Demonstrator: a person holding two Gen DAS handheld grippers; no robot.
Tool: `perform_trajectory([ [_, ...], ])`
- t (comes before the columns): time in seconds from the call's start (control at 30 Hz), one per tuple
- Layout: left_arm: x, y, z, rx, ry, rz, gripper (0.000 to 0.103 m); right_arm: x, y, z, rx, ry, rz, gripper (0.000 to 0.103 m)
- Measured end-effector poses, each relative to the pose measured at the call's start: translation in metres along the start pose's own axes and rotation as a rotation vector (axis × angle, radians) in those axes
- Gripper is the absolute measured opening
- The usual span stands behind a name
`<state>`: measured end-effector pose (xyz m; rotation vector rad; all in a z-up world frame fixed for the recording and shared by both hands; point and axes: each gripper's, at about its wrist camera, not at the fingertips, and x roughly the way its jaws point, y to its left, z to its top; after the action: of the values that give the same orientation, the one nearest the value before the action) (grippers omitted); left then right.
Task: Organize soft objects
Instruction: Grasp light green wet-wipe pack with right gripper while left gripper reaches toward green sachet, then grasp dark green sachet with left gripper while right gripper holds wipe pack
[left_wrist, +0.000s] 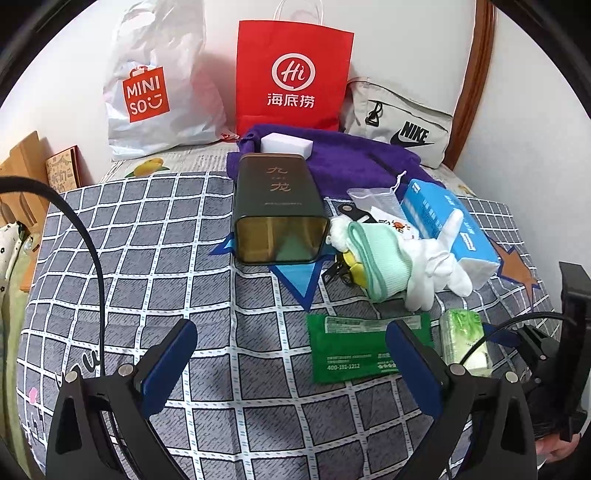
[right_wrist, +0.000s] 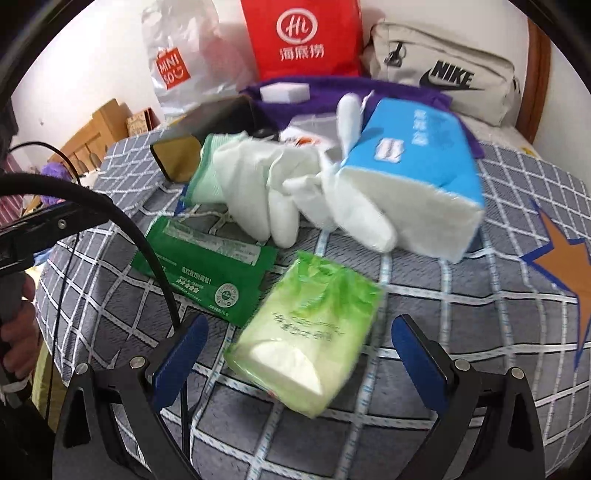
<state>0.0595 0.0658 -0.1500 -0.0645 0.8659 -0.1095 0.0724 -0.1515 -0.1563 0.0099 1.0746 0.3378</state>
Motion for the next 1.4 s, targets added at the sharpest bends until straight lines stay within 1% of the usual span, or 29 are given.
perform_trajectory([
  [0.07, 0.003, 0.001, -0.001, 0.001, 0.009, -0.002, 0.103, 0.005, 0.003, -0.002, -0.008, -0.007, -0.005, 0.097],
  [0.13, 0.008, 0.001, -0.003, 0.006, 0.017, -0.003, 0.103, 0.007, 0.005, -0.004, -0.029, -0.025, -0.053, 0.084],
  [0.17, 0.010, 0.000, -0.003, 0.011, 0.023, -0.008, 0.103, 0.006, 0.006, -0.004, -0.054, -0.032, -0.080, 0.075],
  [0.23, 0.016, -0.002, -0.006, 0.021, 0.035, -0.024, 0.103, 0.002, 0.004, -0.004, -0.082, -0.019, -0.084, 0.074],
  [0.33, 0.027, -0.011, -0.010, 0.057, 0.061, -0.045, 0.103, -0.007, -0.009, -0.005, -0.054, -0.013, -0.090, 0.073],
  [0.53, 0.036, -0.029, -0.019, 0.182, 0.087, -0.092, 0.103, -0.025, -0.030, -0.007, -0.038, -0.027, -0.113, 0.073],
  [0.6, 0.037, -0.032, -0.024, 0.248, 0.094, -0.095, 0.103, -0.028, -0.036, -0.008, -0.024, -0.024, -0.100, 0.073],
  [0.73, 0.044, -0.035, -0.028, 0.400, 0.119, -0.055, 0.103, -0.031, -0.042, -0.009, -0.015, -0.027, -0.089, 0.073],
  [0.83, 0.050, -0.043, -0.024, 0.515, 0.103, -0.044, 0.103, -0.030, -0.043, -0.009, -0.016, -0.027, -0.082, 0.073],
  [0.97, 0.057, -0.060, -0.017, 0.633, 0.096, -0.104, 0.103, -0.023, -0.045, -0.006, -0.011, -0.014, -0.071, 0.073],
  [1.07, 0.062, -0.068, -0.012, 0.690, 0.095, -0.135, 0.103, -0.021, -0.049, -0.006, -0.010, -0.003, -0.072, 0.073],
  [1.17, 0.066, -0.076, -0.008, 0.725, 0.115, -0.172, 0.103, -0.018, -0.055, -0.005, 0.004, 0.009, -0.078, 0.073],
  [1.23, 0.069, -0.080, -0.006, 0.717, 0.133, -0.195, 0.102, -0.016, -0.060, -0.005, 0.014, 0.015, -0.078, 0.073],
  [1.27, 0.070, -0.081, -0.006, 0.697, 0.150, -0.211, 0.100, -0.015, -0.061, -0.005, 0.018, 0.015, -0.078, 0.073],
  [1.33, 0.069, -0.080, -0.007, 0.659, 0.177, -0.262, 0.077, -0.015, -0.063, -0.004, 0.023, 0.014, -0.078, 0.073],
  [1.37, 0.066, -0.079, -0.008, 0.632, 0.183, -0.278, 0.073, -0.015, -0.063, -0.004, 0.024, 0.012, -0.077, 0.073],
  [1.4, 0.062, -0.078, -0.011, 0.611, 0.181, -0.279, 0.069, -0.015, -0.064, -0.004, 0.026, 0.011, -0.075, 0.073],
])
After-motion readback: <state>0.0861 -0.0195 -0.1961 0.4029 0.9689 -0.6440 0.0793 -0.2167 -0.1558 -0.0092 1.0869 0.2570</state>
